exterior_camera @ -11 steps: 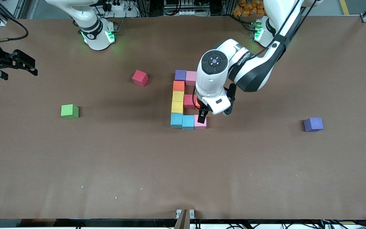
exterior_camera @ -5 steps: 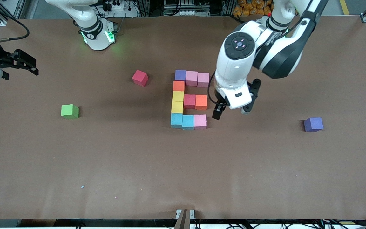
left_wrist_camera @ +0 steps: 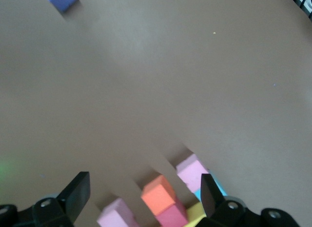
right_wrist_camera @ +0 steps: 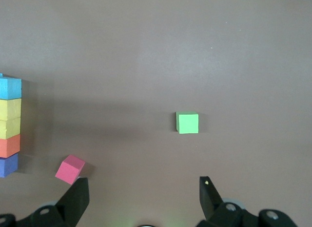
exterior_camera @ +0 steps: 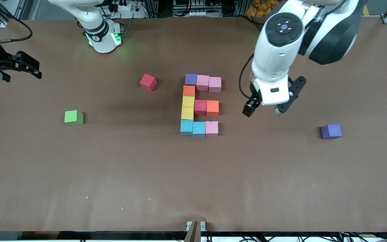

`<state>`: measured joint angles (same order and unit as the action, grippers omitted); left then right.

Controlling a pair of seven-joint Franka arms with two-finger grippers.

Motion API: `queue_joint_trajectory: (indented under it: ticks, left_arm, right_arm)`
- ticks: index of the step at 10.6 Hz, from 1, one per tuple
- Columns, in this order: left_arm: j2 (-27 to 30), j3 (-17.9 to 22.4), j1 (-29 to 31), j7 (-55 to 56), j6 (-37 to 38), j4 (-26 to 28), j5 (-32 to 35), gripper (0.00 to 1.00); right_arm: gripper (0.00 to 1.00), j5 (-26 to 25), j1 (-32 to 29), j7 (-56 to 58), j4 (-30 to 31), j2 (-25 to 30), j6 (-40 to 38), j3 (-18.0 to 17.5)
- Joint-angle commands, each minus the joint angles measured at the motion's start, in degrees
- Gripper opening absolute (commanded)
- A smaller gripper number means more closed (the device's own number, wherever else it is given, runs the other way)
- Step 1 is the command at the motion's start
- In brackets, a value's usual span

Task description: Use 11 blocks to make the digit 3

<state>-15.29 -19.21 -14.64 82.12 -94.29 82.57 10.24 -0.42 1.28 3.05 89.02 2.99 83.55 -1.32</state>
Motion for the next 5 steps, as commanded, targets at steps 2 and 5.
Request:
queue_joint_trajectory:
  ticks: [2,5]
  left_arm:
    - [5.25,-0.04,5.92,-14.67,4.19,1.01,-1.97,1.00]
    - [7.28,-0.03,11.11,-26.45,6.57,0.92,-4.18,1.00]
  right_arm:
    - [1.00,-0.72,-0.31,-1.29,-0.25,1.05,-1.63,0.53]
    - [1.00,-0.72,-0.05,-1.47,-0.25,2.36,-3.12,3.61]
